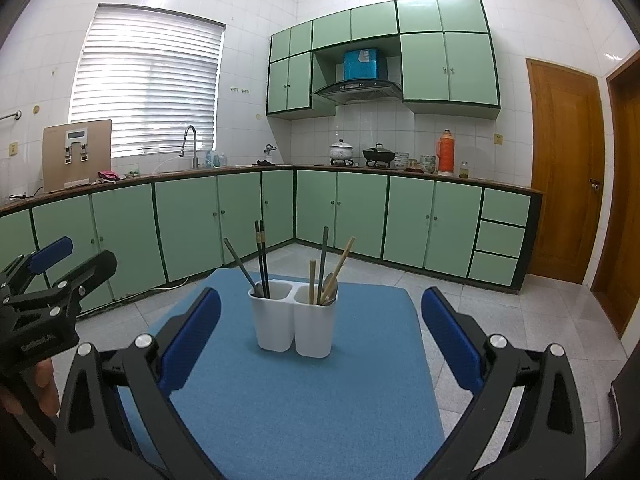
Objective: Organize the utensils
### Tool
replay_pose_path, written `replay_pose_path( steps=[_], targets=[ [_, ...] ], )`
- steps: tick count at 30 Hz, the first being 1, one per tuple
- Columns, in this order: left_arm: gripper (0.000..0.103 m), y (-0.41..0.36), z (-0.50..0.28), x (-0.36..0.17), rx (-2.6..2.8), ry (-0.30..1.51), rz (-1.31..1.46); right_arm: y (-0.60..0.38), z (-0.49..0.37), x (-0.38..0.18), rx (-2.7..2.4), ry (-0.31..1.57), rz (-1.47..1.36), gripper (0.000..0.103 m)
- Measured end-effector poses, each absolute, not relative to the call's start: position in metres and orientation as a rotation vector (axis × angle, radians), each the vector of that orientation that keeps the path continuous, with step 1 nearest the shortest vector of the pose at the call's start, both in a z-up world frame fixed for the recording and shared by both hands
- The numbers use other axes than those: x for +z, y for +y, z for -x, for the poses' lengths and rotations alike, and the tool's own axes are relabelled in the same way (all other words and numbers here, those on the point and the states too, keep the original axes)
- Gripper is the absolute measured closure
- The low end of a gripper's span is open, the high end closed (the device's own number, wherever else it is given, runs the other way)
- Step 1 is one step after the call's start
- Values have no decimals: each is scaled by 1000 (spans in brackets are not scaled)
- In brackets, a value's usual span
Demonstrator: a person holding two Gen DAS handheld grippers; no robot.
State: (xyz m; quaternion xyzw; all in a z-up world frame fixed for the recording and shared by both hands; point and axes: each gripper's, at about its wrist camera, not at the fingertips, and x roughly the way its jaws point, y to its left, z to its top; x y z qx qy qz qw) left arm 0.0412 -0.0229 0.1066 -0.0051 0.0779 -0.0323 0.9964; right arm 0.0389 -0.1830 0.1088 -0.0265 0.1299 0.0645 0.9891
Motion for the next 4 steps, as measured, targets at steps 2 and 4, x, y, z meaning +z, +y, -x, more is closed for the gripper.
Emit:
replay_pose_path(
  steps=[2, 4],
  targets=[
    [6, -23, -41, 106, -66, 157, 9, -183, -39, 109, 130, 261, 54, 6],
    [6, -23, -41, 106, -65, 157, 10, -183, -39, 109, 129, 261, 53, 6]
  ],
)
